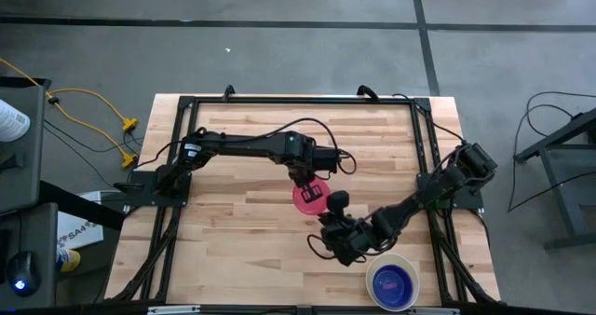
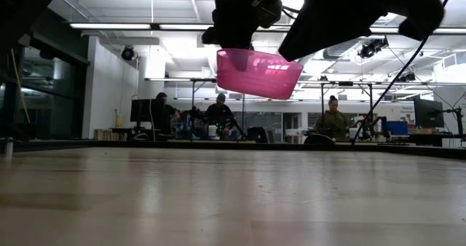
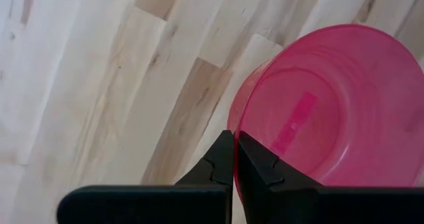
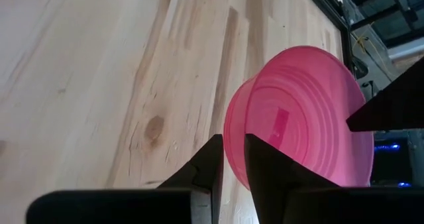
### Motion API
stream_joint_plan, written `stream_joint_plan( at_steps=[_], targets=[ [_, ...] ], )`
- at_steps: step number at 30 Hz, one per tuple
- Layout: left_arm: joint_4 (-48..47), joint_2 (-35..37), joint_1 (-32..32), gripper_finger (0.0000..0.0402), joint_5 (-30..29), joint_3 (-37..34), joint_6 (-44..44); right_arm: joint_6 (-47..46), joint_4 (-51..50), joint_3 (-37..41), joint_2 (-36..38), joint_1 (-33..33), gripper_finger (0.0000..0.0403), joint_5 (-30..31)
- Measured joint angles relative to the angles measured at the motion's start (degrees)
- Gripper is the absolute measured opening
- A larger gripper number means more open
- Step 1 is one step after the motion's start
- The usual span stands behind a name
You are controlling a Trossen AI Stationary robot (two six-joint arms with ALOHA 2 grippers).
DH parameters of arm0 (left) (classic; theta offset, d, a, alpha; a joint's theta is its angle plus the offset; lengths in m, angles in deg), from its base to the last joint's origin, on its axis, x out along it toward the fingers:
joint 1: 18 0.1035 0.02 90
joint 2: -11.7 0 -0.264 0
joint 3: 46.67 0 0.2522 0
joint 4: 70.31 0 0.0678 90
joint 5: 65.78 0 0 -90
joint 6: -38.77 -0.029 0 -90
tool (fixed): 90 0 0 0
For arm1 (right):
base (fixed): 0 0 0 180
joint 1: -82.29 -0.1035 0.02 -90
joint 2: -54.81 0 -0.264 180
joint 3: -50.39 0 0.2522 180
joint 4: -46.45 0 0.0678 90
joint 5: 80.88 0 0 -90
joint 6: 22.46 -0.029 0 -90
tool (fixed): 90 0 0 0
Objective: Nest bowls inside each other
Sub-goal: Stack the red bowl on the purple bowl
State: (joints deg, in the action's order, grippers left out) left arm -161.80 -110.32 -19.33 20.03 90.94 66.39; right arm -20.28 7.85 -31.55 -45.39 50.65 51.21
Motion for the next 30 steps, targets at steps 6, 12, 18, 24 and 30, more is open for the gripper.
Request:
stream_joint_plan(
  at_steps=[6, 12, 18, 24, 30],
  targets=[
    [0.4, 0.0, -1.0, 0.0001, 1.1, 0.0, -2.7, 3.7, -1.6, 0.0, 0.0, -0.9, 0.0055, -0.2],
    [1.5, 0.0, -1.7, 0.0001, 1.8, 0.0, -5.3, 5.6, -1.5, 0.0, 0.0, -1.4, 0.0055, -0.7],
    [2.1, 0.0, -1.8, 0.0001, 1.9, 0.0, -8.1, 6.2, -1.5, 0.0, 0.0, -1.5, 0.0055, -1.5],
    [3.9, 0.0, -2.2, 0.0001, 1.9, 0.0, -12.2, 8.6, -1.6, 0.0, 0.0, -2.2, 0.0055, -1.2],
    [4.9, 0.0, -2.2, 0.0001, 2.4, 0.0, -12.8, 8.6, -3.4, 0.0, 0.0, -2.2, 0.0055, 0.1]
  ],
)
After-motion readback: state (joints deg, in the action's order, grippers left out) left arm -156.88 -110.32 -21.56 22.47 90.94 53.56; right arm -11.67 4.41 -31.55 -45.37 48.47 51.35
